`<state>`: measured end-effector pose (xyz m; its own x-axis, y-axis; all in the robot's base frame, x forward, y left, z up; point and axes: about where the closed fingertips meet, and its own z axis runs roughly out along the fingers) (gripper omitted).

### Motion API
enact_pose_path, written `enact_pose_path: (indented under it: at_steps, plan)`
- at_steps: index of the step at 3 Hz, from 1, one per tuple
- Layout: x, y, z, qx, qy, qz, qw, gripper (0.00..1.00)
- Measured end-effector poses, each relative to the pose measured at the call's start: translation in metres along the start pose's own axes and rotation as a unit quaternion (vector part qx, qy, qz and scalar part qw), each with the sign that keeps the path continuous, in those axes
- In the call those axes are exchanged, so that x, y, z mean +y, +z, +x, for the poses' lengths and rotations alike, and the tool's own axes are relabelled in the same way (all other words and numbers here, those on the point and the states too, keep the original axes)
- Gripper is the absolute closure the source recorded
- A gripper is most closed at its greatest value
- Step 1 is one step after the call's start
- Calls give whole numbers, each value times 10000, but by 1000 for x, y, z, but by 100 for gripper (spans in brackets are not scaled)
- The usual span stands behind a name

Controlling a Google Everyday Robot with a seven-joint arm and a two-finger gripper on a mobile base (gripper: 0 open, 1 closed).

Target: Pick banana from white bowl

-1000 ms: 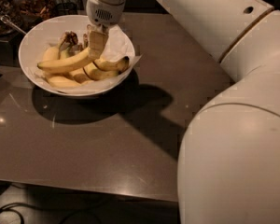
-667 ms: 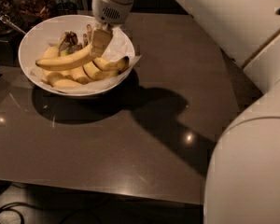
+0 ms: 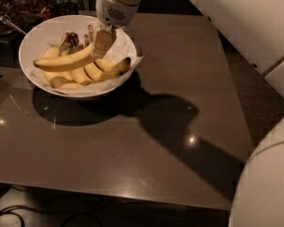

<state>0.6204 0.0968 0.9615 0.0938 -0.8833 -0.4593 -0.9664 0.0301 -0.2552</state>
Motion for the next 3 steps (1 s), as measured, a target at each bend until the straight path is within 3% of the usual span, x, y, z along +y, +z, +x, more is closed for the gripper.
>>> enact_pose_path:
  at_steps: [1,3]
  plan:
    - [24,-20,-3,-289,86,224,9993,100]
    - [81,-48,0,-467,536,837,9940,100]
